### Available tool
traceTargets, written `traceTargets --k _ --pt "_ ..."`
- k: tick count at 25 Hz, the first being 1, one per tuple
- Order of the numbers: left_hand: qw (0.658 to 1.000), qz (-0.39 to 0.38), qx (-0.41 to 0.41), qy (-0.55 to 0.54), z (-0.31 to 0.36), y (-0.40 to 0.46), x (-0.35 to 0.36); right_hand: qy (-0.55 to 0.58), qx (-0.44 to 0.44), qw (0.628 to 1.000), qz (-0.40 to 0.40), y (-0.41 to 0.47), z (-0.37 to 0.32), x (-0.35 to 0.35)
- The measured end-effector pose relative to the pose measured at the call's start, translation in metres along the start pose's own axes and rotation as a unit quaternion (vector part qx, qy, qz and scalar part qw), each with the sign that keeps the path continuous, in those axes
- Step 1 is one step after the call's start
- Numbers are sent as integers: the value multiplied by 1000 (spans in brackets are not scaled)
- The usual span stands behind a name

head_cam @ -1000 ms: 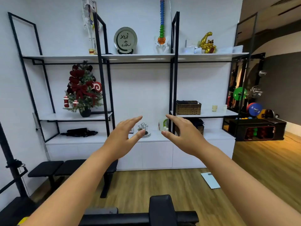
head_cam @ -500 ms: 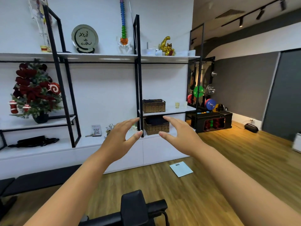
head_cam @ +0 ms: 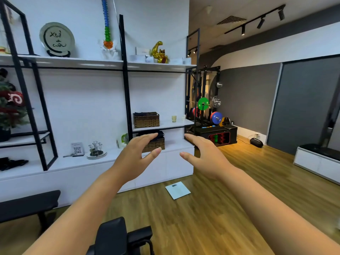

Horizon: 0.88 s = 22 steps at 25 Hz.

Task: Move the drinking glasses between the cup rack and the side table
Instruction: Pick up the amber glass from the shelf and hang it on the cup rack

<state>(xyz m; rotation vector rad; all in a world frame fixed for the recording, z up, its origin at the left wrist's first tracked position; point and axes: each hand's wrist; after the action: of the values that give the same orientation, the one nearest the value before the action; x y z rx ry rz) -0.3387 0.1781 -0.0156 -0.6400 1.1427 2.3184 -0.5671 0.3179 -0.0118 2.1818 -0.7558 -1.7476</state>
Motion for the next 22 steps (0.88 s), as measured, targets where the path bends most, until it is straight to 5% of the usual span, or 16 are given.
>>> traceTargets --k 10,22 --pt "999 -27 -31 -25 31 46 123 9 16 1000 -15 3 134 -14" --pt "998 -41 -37 -12 -50 191 194 4 -8 999 -48 126 223 45"
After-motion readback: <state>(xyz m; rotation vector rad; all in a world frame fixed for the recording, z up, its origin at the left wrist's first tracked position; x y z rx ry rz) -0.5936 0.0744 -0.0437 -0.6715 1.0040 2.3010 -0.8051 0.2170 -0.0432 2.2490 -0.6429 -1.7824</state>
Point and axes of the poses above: each hand's wrist, its own y-axis towards the middle knuckle, its own x-axis out of the palm, z = x × y, and after that the axes turned 13 degrees about -y, right-handed
